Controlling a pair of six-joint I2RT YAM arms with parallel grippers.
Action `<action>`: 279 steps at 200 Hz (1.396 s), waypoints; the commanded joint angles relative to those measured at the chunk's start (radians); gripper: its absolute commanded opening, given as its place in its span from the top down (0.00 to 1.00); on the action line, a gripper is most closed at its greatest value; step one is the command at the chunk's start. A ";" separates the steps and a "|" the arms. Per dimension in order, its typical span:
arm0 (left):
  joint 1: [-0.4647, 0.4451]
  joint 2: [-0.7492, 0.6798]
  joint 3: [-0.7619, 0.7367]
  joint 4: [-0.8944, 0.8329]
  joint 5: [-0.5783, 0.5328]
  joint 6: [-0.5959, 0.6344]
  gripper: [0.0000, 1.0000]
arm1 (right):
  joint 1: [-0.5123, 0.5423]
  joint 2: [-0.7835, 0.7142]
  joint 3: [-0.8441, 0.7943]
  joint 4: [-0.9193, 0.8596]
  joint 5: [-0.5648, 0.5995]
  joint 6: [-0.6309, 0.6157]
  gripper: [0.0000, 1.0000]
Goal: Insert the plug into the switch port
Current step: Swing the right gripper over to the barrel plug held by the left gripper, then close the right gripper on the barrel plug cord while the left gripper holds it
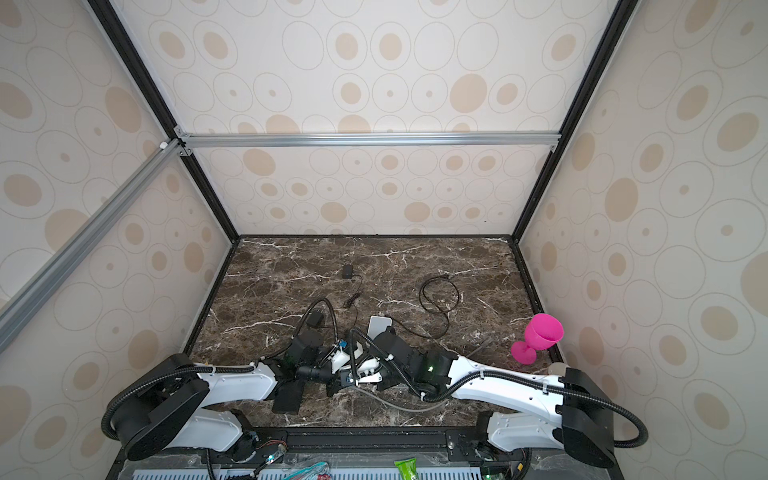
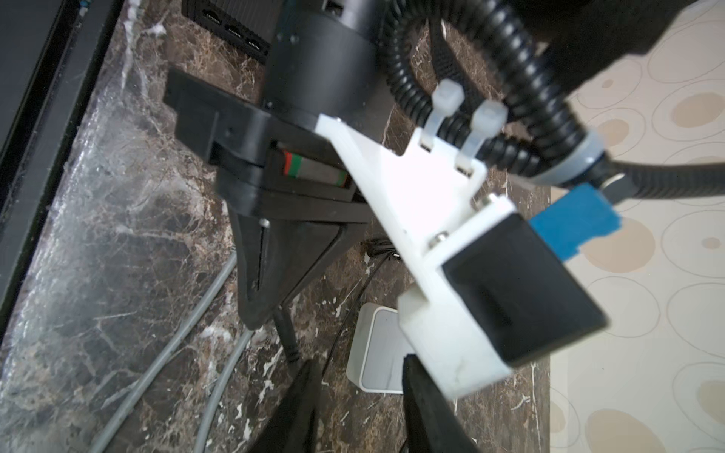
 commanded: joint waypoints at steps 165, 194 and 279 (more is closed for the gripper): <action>-0.016 -0.140 -0.033 0.016 -0.007 0.053 1.00 | -0.016 0.048 0.018 -0.077 -0.035 -0.089 0.76; -0.015 -0.135 -0.031 0.013 -0.005 0.054 1.00 | -0.017 0.068 0.036 -0.093 -0.034 -0.111 0.77; -0.015 -0.132 -0.027 0.011 -0.003 0.057 1.00 | -0.009 0.121 0.102 -0.176 -0.021 -0.165 0.80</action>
